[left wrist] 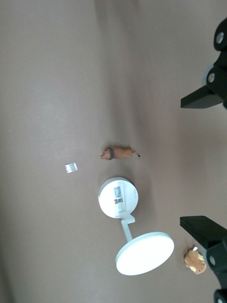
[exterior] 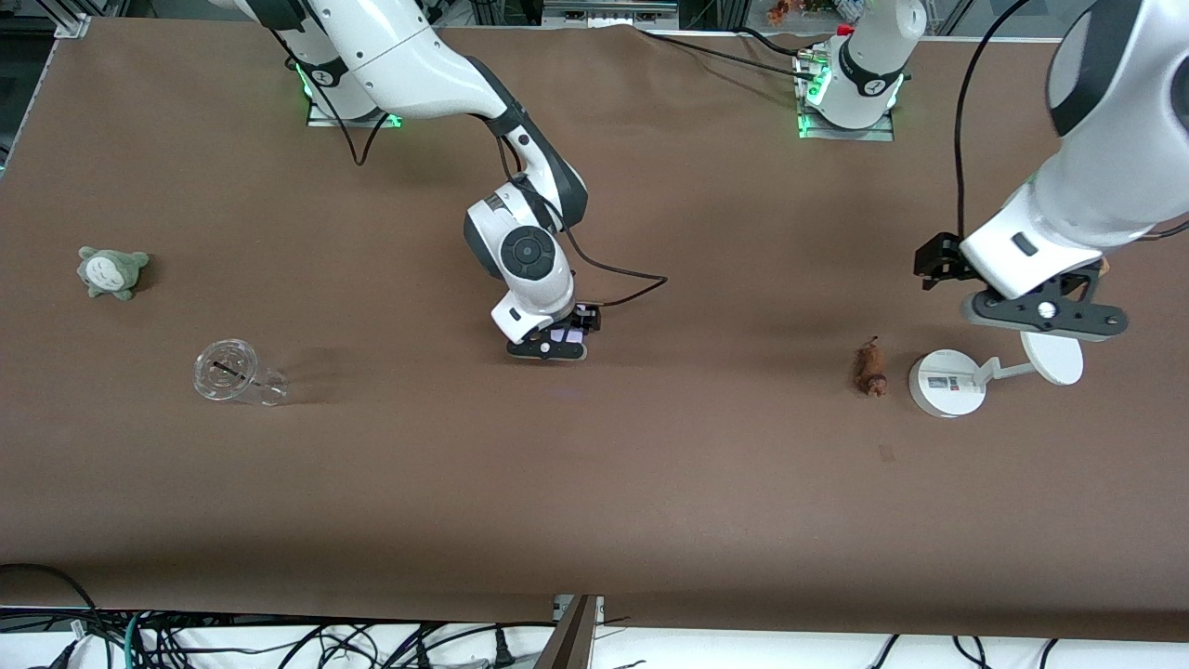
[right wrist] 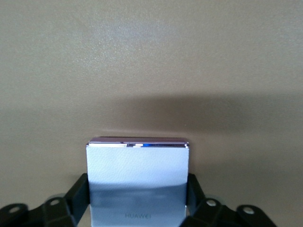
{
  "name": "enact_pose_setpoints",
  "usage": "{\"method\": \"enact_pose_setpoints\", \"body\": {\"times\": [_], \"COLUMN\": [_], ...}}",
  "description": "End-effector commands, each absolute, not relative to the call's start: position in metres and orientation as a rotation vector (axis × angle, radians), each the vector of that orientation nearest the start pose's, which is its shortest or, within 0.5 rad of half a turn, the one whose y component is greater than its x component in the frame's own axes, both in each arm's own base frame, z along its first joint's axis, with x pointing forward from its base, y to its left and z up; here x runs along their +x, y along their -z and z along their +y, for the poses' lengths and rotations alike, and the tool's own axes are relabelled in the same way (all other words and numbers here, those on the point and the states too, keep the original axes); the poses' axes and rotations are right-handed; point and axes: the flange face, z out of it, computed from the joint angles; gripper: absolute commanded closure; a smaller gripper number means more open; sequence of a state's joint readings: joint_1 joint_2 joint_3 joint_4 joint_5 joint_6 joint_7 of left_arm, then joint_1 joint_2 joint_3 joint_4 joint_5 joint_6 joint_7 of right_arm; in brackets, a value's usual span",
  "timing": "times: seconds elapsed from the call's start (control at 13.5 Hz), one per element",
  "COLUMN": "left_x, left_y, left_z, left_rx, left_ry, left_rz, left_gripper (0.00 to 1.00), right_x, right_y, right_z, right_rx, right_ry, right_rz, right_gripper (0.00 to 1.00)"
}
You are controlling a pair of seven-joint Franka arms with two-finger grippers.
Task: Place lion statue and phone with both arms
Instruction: 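Carry the silver phone toward the glass cup with the right gripper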
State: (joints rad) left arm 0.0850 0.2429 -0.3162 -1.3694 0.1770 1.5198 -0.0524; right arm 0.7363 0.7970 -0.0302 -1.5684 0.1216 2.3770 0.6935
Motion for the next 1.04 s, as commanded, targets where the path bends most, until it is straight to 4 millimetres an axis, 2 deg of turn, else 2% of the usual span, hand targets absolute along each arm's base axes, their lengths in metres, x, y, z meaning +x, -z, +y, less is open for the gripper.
{"method": "enact_pose_setpoints", "body": {"times": [0.0,0.15,0.3,0.44,0.52,0.67,0.74,0.89,0.96], "left_x": [0.613,0.615,0.616,0.606,0.603,0.589,0.581,0.572,0.57], "left_y": [-0.585,-0.582,-0.581,-0.599,-0.6,-0.616,-0.617,-0.613,-0.609], "left_z": [-0.099,-0.1,-0.1,-0.1,-0.101,-0.113,-0.117,-0.101,-0.087], "left_rx": [-3.026,-3.036,-3.045,-3.036,-3.03,-3.019,-3.006,-3.005,-3.041], "left_ry": [-0.1,-0.106,-0.106,-0.083,-0.096,-0.057,-0.061,-0.059,-0.039], "left_rz": [0.254,0.253,0.247,0.264,0.271,0.292,0.298,0.249,0.198], "left_gripper": [0.0,0.0,0.0,0.0,0.0,0.0,0.0,0.0,0.0], "right_x": [0.535,0.549,0.572,0.605,0.619,0.637,0.644,0.654,0.657], "right_y": [-0.178,-0.194,-0.206,-0.224,-0.233,-0.239,-0.236,-0.23,-0.226], "right_z": [0.462,0.456,0.425,0.371,0.343,0.297,0.274,0.231,0.212], "right_rx": [-3.081,-3.073,-3.085,-3.095,-3.093,-3.095,-3.099,-3.099,-3.103], "right_ry": [-0.021,0.011,-0.004,-0.039,-0.062,-0.119,-0.155,-0.209,-0.234], "right_rz": [0.072,0.054,0.009,-0.064,-0.104,-0.159,-0.161,-0.174,-0.17], "right_gripper": [0.54,0.54,0.54,0.54,0.54,0.54,0.54,0.54,0.54]}}
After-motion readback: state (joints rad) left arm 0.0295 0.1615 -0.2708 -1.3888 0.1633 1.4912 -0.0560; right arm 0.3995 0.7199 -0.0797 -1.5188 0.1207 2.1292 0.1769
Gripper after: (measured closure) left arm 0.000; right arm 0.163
